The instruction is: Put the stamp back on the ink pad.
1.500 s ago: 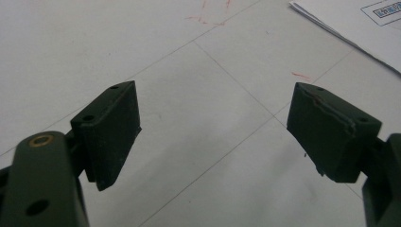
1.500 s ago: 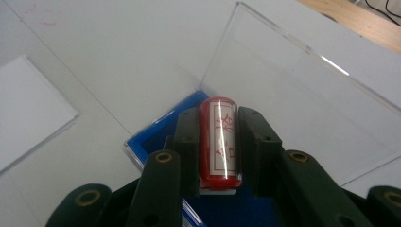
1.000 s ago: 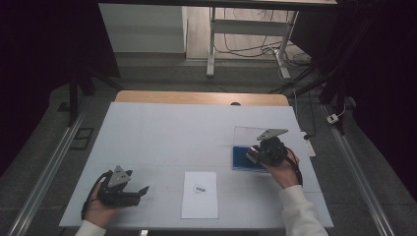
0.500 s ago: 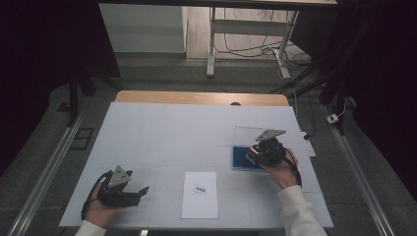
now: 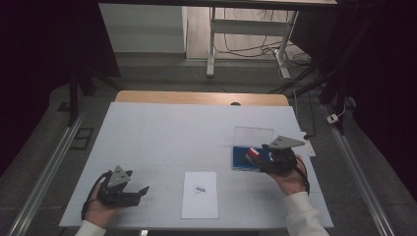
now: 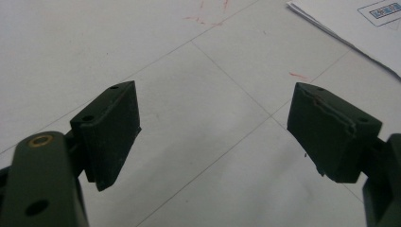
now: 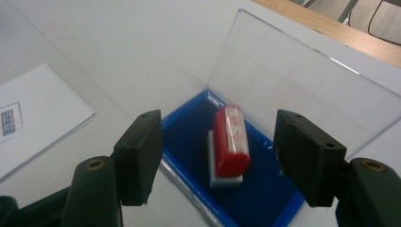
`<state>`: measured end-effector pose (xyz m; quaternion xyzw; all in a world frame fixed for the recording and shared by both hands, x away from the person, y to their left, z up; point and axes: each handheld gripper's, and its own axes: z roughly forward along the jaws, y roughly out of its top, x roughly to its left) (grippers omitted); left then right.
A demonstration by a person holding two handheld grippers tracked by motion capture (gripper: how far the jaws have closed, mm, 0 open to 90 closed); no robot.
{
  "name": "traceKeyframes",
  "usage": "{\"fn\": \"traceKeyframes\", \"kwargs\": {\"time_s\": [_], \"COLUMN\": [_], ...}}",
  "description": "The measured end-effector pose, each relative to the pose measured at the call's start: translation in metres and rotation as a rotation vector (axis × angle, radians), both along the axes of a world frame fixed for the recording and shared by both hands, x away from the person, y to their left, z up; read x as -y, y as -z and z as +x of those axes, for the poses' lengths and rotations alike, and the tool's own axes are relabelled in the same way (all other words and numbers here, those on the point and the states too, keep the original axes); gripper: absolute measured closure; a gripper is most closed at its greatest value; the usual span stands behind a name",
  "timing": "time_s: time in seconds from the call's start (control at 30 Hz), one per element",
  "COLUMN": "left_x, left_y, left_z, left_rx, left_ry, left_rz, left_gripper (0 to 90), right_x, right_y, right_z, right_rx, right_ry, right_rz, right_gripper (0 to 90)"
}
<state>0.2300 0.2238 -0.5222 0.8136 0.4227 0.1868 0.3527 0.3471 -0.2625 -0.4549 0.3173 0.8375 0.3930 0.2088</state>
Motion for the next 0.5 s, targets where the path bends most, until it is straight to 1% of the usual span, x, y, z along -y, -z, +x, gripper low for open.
{"fn": "traceKeyframes", "kwargs": {"time_s": [0.1, 0.23, 0.4, 0.43, 0.5], "left_x": [0.001, 0.003, 0.004, 0.004, 0.005], "left_y": [-0.001, -0.001, -0.001, -0.001, -0.001], "left_z": [0.000, -0.001, -0.001, -0.001, -0.002], "left_rx": [0.003, 0.002, 0.003, 0.003, 0.004], "left_ry": [0.001, 0.008, 0.012, 0.013, 0.013], "left_rz": [-0.004, -0.005, -0.008, -0.009, -0.012], "left_gripper": [17.9, 17.8, 17.7, 17.7, 17.6], "right_x": [0.007, 0.015, 0.024, 0.025, 0.029], "right_y": [0.002, 0.006, 0.013, 0.014, 0.019], "right_z": [-0.008, -0.019, -0.033, -0.035, -0.041], "right_rx": [0.009, 0.024, 0.028, 0.027, 0.021], "right_ry": [-0.004, -0.002, -0.022, -0.027, -0.040], "right_rz": [0.015, 0.012, 0.044, 0.041, 0.054], "right_gripper": [33.4, 33.4, 33.5, 33.5, 33.4]}}
